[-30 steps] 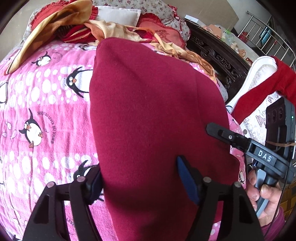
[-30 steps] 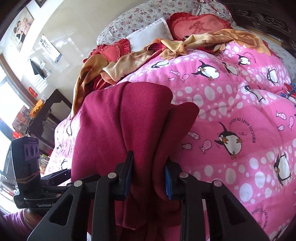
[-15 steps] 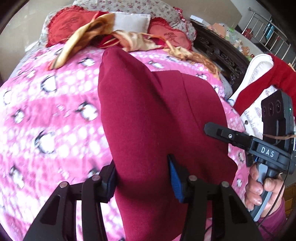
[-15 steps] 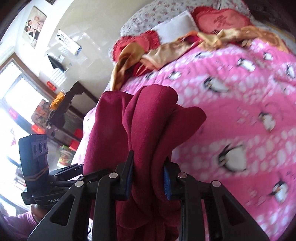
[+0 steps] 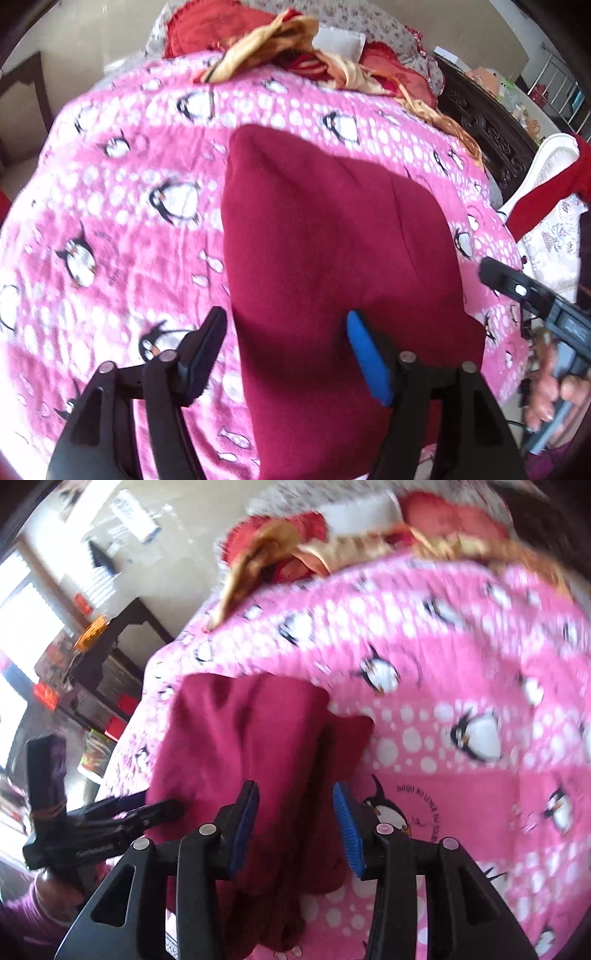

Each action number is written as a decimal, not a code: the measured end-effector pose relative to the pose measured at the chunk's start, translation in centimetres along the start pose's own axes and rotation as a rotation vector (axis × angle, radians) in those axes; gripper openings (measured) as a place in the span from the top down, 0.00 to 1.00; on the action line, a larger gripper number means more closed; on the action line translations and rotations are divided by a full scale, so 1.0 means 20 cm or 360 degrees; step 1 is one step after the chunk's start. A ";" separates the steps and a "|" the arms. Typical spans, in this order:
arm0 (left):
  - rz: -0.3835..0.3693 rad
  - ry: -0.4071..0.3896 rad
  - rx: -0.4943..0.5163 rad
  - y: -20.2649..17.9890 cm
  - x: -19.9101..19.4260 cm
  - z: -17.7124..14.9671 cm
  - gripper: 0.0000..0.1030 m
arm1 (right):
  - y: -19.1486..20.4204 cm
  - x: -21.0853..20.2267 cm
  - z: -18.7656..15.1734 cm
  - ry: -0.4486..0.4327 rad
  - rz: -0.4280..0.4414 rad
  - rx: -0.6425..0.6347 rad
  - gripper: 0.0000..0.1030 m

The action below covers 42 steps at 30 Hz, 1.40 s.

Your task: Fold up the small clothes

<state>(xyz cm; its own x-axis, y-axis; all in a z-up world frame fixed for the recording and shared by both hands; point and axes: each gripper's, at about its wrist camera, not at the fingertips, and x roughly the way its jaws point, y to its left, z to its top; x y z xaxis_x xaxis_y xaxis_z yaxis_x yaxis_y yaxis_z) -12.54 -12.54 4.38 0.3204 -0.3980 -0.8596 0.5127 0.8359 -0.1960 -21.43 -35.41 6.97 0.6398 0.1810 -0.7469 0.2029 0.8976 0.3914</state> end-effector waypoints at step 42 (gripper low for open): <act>0.0228 -0.0454 0.0064 -0.07 -0.52 -0.19 0.14 | 0.48 -0.17 -0.25 -0.0156 -0.0385 -0.0119 0.62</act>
<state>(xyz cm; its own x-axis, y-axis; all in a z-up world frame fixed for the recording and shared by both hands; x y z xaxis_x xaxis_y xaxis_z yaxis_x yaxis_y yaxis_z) -19.71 -8.12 11.79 0.5994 -0.3719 -0.7088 0.4754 0.8778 -0.0586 -25.34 -25.42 10.55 0.6487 -0.0786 -0.7569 0.3056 0.9378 0.1645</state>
